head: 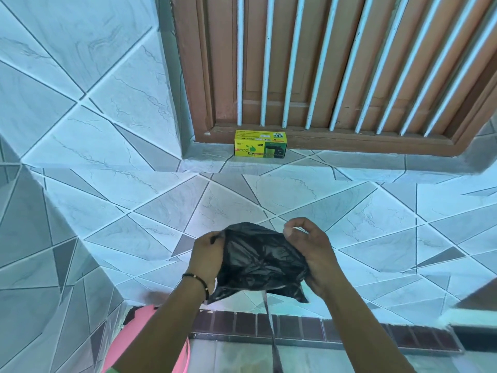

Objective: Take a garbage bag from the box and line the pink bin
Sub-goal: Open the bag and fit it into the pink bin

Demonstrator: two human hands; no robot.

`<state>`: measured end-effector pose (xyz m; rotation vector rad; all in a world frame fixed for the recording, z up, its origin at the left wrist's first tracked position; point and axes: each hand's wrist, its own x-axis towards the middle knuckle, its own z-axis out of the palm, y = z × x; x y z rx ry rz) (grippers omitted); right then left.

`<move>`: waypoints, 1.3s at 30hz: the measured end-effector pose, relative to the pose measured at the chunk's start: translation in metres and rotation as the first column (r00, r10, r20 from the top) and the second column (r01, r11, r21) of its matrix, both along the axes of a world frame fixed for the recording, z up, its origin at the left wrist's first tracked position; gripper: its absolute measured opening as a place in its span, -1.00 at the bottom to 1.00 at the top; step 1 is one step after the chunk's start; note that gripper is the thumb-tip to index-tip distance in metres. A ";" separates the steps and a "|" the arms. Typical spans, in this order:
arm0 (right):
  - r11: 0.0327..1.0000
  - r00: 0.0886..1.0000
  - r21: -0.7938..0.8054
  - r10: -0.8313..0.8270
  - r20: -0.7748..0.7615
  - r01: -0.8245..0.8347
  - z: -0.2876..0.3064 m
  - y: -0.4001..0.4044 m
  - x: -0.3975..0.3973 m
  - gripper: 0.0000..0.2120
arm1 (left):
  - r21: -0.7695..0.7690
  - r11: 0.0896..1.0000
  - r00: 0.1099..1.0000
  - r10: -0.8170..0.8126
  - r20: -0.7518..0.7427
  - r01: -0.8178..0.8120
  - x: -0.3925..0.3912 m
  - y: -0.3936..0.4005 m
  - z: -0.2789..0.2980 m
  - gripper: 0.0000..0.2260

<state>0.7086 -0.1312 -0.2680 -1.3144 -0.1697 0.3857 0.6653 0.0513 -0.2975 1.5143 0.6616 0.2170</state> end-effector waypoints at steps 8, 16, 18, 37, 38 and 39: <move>0.453 0.721 -0.888 0.641 0.264 -0.076 0.004 -0.003 -0.006 -0.58 | 0.405 0.914 0.997 -0.049 0.057 0.022 0.005 0.026 0.009 -0.86; 0.440 0.892 -0.890 0.347 0.289 0.117 0.008 -0.026 0.019 -0.50 | 0.924 0.080 0.694 -0.685 -0.223 0.375 -0.028 0.048 0.003 -0.74; 0.449 0.881 -0.870 0.305 0.361 0.201 0.010 -0.024 0.021 -0.53 | 0.894 0.055 0.698 -0.647 -0.308 0.445 -0.029 0.051 -0.008 -0.73; 0.706 0.811 -0.707 0.428 0.398 -0.025 0.012 0.017 -0.038 -0.83 | 0.706 0.669 0.966 -0.241 -0.089 0.232 -0.036 0.087 -0.015 -0.77; 0.575 0.745 -0.818 0.551 0.376 -0.012 0.008 0.018 -0.039 -0.82 | 0.762 0.593 0.959 -0.248 -0.135 0.260 -0.038 0.091 -0.014 -0.79; 0.435 0.700 -0.900 0.636 0.323 0.020 0.003 0.017 -0.039 -0.79 | 0.803 0.515 0.947 -0.261 -0.185 0.299 -0.041 0.094 -0.013 -0.78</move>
